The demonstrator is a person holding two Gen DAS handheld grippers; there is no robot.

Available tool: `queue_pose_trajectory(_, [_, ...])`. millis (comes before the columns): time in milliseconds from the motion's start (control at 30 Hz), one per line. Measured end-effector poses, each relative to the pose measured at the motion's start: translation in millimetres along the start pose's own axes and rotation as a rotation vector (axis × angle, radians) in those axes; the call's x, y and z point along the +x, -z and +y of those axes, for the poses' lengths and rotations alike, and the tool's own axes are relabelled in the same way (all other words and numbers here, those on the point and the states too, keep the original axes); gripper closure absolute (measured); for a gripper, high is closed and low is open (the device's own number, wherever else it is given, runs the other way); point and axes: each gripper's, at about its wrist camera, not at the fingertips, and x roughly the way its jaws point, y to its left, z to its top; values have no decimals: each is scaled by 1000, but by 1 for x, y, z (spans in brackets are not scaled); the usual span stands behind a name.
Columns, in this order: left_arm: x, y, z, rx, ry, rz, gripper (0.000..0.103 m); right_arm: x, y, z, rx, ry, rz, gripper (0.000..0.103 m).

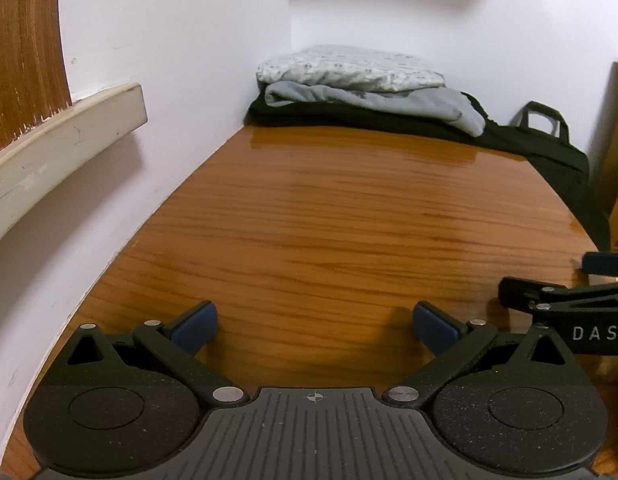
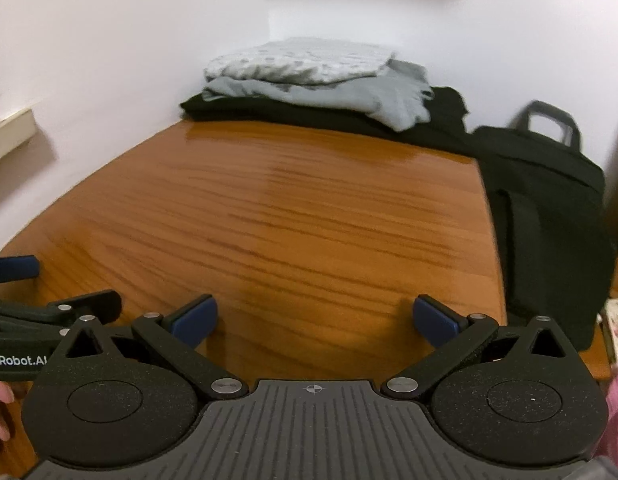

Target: Fold clothes

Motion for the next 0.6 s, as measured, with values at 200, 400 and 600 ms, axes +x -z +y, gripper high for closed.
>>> queue_pose_trajectory(200, [-1,0,0,0,-1,0,0,-8,6,1,39,50,-1,0])
queue_pose_trajectory(400, [0,0,0,0,-1,0,0,-8,6,1,40,50,-1,0])
queue_pose_trajectory(600, [0,0,0,1,-1,-1,0,-8,6,1,40,50,0,0])
